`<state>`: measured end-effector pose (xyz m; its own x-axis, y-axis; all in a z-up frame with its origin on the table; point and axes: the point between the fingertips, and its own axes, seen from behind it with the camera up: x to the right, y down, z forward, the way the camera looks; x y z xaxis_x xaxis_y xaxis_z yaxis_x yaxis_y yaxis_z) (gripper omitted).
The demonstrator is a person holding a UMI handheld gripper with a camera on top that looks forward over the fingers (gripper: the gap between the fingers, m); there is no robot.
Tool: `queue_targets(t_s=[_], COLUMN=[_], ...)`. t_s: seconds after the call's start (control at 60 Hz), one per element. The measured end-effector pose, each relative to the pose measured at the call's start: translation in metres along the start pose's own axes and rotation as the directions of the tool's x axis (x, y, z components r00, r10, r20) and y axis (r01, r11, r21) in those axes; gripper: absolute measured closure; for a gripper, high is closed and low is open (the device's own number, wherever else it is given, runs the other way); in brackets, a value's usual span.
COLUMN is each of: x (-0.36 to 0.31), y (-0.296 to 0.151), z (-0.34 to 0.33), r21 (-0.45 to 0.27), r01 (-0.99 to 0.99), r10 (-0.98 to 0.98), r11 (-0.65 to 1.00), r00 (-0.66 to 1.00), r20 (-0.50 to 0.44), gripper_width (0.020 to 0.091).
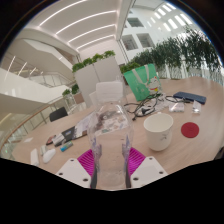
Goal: Pour water
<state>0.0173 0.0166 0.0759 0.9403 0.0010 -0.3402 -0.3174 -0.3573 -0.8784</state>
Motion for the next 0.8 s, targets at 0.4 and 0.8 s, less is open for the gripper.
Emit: queue_targets(t_s=[0.4,0.8], x=[-0.061,-0.045], y=[-0.138,-0.160], z=[0.023,0.023], r21=[-0.475,-0.507], r01=[-0.877,-0.806], r10=[0.960,0.873], r11=[0.065,-0.304], r00=[-0.074,-0.449], r20=[0.268,0.191], gripper_width=[0.0719,0.0720])
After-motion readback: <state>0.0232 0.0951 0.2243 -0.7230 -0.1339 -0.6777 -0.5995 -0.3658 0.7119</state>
